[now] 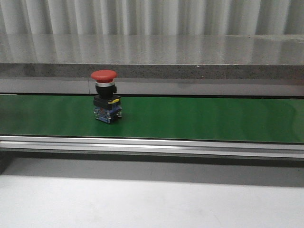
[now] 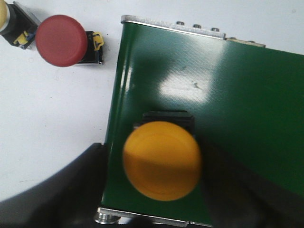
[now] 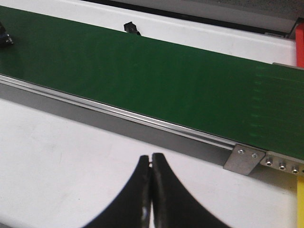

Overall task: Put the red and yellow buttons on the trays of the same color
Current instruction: 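Grasp a yellow push-button on the table with the left gripper, then place the yellow button on the belt with the left gripper, then grasp the arriving red button off the belt with the right gripper, then lower the red button into the red tray and open right gripper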

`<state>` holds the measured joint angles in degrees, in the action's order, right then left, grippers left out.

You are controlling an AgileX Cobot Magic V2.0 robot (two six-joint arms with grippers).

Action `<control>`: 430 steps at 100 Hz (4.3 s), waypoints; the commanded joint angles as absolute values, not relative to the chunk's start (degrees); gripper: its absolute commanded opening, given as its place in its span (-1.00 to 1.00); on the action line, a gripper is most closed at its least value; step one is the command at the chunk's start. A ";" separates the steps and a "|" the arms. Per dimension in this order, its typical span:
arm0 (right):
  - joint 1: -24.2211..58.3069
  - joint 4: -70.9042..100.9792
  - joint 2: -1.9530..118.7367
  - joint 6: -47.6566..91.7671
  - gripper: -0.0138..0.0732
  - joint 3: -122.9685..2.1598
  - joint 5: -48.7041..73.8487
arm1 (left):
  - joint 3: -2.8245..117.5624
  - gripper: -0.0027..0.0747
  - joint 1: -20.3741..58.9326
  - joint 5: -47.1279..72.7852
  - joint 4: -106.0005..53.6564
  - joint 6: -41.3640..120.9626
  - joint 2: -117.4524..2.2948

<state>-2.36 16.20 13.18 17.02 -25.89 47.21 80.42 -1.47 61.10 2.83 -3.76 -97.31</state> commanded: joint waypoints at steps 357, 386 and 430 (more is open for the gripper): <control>-12.16 18.27 85.28 16.75 -0.48 -75.04 41.54 | 30.42 -0.98 13.49 25.46 -6.37 4.83 -23.98; -28.51 18.27 85.74 10.45 -0.48 -75.10 34.26 | 30.42 -0.98 13.49 25.46 -6.37 4.83 -23.98; -38.51 18.27 95.84 5.49 -0.48 -81.22 31.85 | 30.42 -0.98 13.49 25.46 -6.37 4.83 -23.98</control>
